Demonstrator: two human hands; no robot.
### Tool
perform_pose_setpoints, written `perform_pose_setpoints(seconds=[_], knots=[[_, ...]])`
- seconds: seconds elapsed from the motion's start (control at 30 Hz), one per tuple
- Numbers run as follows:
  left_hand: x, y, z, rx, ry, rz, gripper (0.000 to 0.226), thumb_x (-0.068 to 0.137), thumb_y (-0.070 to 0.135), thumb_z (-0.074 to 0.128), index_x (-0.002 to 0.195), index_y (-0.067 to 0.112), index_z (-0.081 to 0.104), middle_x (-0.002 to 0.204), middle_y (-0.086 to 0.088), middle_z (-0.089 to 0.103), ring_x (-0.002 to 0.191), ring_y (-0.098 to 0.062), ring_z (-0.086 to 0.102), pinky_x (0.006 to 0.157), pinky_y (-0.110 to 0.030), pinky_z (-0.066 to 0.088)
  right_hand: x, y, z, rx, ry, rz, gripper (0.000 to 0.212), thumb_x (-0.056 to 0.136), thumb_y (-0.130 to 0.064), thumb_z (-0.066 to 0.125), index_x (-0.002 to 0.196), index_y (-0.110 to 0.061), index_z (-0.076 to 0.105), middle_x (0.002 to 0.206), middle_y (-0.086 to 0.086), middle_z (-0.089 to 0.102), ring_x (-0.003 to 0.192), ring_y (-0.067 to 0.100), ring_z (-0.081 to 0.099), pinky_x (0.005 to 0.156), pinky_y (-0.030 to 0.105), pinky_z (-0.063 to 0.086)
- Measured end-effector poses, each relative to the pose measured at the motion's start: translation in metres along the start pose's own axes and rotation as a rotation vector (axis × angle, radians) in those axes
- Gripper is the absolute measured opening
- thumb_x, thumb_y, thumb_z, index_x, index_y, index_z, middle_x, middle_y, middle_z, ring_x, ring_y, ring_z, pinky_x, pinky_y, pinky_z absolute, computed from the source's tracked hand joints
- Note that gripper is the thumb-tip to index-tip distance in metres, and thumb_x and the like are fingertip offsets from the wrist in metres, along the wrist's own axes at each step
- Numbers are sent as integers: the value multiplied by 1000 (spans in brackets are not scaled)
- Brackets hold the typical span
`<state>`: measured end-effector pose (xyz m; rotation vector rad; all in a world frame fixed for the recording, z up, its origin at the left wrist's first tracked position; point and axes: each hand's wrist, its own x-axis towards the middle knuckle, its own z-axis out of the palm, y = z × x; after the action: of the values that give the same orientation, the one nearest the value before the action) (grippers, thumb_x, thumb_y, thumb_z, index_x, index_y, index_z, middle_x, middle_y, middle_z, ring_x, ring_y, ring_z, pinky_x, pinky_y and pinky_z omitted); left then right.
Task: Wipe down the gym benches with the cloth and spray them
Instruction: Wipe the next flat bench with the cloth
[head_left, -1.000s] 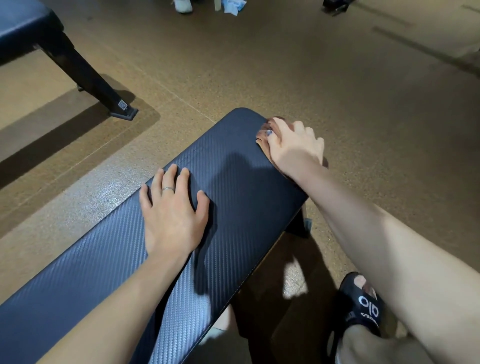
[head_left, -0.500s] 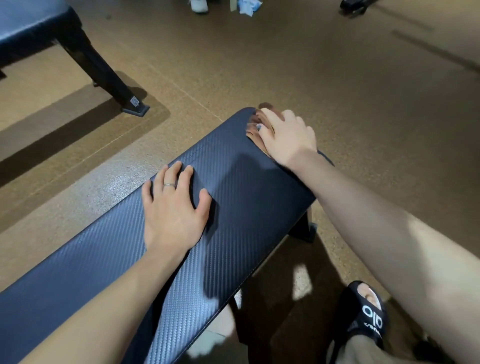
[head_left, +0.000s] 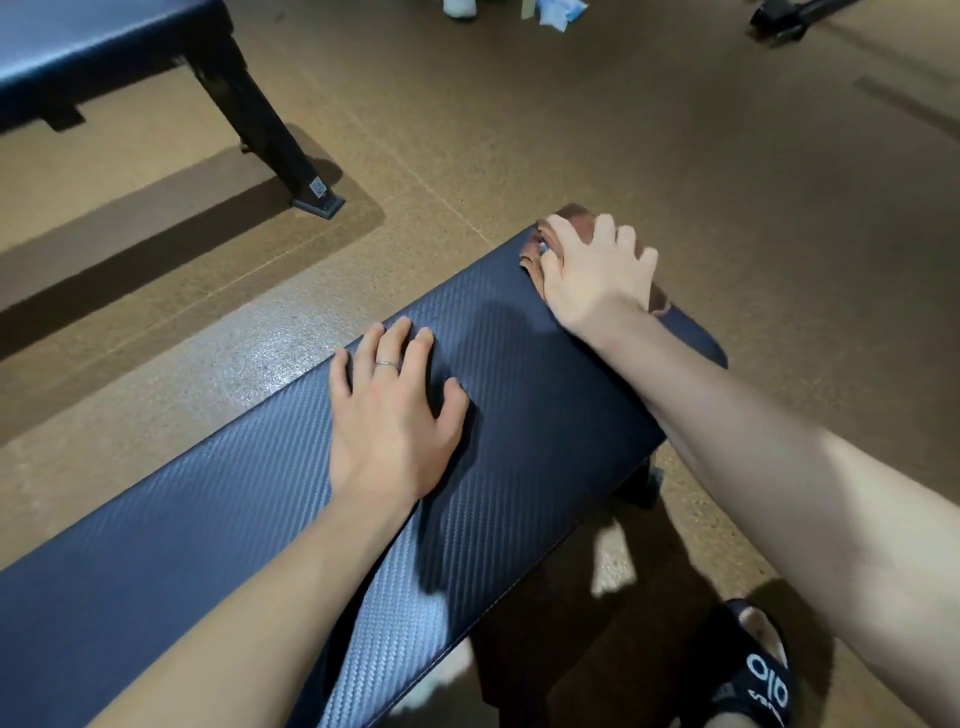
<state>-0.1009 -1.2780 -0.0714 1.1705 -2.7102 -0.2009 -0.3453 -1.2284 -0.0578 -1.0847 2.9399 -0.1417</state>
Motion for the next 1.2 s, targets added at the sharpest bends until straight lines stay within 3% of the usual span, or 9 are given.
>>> perform_pose_setpoints(seconds=[0.27, 0.33, 0.4, 0.47, 0.6, 0.8, 0.9, 1.07, 1.2], knots=[[2, -4, -4, -113, -8, 11, 59, 94, 48, 42, 142, 17, 52, 153, -4, 48, 145, -26, 39, 122, -51, 23, -11, -82, 10, 64, -18, -372, 43, 102, -39, 32, 140, -34, 52, 139, 5, 52, 138, 31, 36, 116, 67, 15], [1, -17, -17, -256, 7, -60, 56, 96, 44, 41, 142, 14, 49, 150, -6, 50, 136, -29, 47, 118, -48, 30, -31, -89, 13, 108, -14, -426, 43, 101, -38, 34, 141, -37, 49, 140, 2, 51, 139, 29, 34, 118, 67, 13], [1, -50, -33, -177, 26, -174, 52, 101, 39, 39, 144, 13, 48, 147, -12, 53, 134, -32, 49, 116, -47, 31, -48, -93, 16, 137, -15, -451, 44, 102, -37, 36, 145, -38, 45, 145, 1, 48, 143, 28, 30, 119, 67, 11], [-2, -96, -48, -32, -108, -299, 51, 105, 39, 32, 146, 13, 48, 147, -19, 54, 134, -36, 50, 113, -46, 32, -64, -103, 16, 146, -8, -502, 44, 102, -37, 39, 145, -37, 46, 146, -1, 48, 143, 28, 31, 118, 67, 14], [-7, -131, -59, -1, -435, -427, 62, 108, 49, 13, 129, 18, 62, 140, -21, 60, 128, -38, 56, 102, -44, 41, -111, -133, 21, 184, 68, -671, 45, 95, -39, 46, 138, -33, 59, 141, 1, 57, 138, 32, 44, 112, 66, 26], [-5, -129, -57, 19, -383, -377, 62, 106, 49, 11, 100, 19, 66, 127, -20, 66, 114, -36, 61, 88, -42, 41, -103, -114, 14, 112, -13, -882, 45, 98, -42, 45, 141, -36, 56, 148, 2, 53, 138, 29, 45, 111, 55, 35], [-6, -129, -56, 3, -374, -364, 60, 107, 47, 13, 99, 19, 65, 125, -21, 66, 110, -35, 61, 83, -40, 38, -40, -69, -2, 83, 33, -730, 41, 98, -40, 39, 131, -31, 60, 133, 2, 60, 125, 28, 53, 98, 48, 45], [-5, -131, -51, -10, -353, -348, 57, 106, 48, 11, 99, 21, 61, 125, -20, 66, 110, -35, 62, 83, -41, 38, -46, -76, 10, 92, 23, -337, 45, 103, -38, 35, 146, -33, 46, 157, -2, 42, 149, 26, 28, 120, 57, 18], [-3, -131, -51, -29, -378, -370, 65, 106, 49, 11, 121, 18, 66, 135, -20, 63, 122, -36, 59, 97, -45, 42, -162, -131, 10, 159, -20, -576, 49, 97, -38, 33, 144, -36, 46, 159, -1, 39, 152, 29, 26, 120, 61, 16]])
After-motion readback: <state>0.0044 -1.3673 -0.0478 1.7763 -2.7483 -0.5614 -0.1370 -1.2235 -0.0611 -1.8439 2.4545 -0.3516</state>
